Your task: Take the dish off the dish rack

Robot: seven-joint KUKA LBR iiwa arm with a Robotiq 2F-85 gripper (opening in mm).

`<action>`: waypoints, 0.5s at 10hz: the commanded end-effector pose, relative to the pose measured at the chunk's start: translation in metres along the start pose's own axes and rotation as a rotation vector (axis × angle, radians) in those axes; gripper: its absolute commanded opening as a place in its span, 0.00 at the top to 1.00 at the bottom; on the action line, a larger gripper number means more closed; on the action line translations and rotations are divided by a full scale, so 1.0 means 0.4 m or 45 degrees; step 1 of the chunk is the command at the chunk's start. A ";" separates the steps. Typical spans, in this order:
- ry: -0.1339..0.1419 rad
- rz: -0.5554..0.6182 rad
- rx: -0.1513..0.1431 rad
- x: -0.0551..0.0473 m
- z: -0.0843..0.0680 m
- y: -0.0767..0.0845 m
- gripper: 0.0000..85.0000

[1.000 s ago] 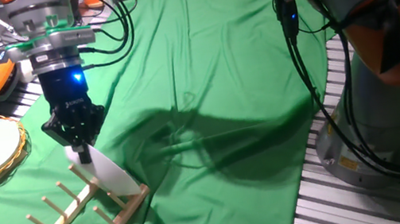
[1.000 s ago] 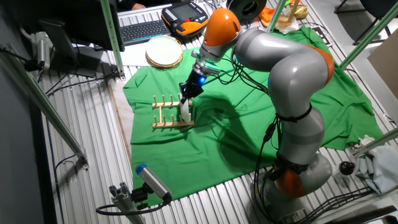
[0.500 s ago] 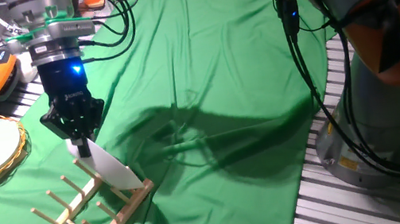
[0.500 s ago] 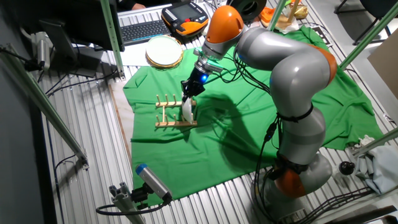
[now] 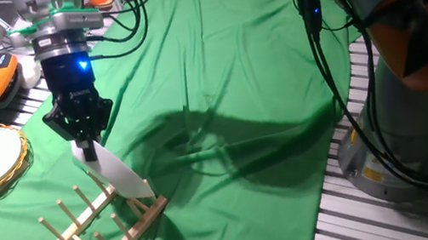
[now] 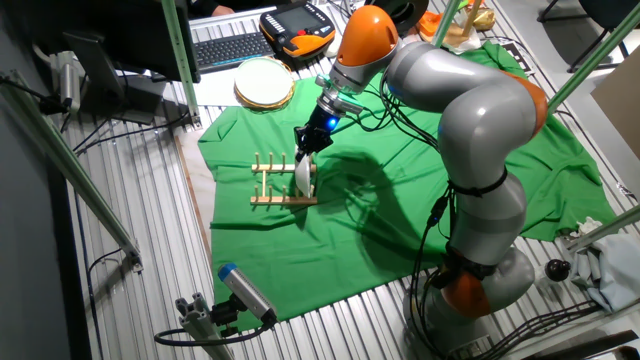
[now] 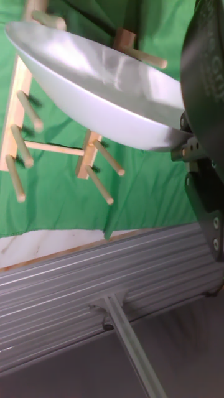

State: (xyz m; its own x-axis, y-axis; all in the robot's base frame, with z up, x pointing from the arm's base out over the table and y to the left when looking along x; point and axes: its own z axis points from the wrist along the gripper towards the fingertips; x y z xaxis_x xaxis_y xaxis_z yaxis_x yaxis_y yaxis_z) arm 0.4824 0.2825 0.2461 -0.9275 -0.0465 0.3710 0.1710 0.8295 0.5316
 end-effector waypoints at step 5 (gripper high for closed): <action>0.008 0.028 -0.021 0.032 -0.049 0.002 1.00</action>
State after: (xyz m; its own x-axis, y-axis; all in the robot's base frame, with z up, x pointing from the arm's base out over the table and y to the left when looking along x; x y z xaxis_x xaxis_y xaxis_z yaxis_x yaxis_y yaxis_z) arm 0.4773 0.2713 0.2664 -0.9210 -0.0314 0.3883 0.1985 0.8198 0.5371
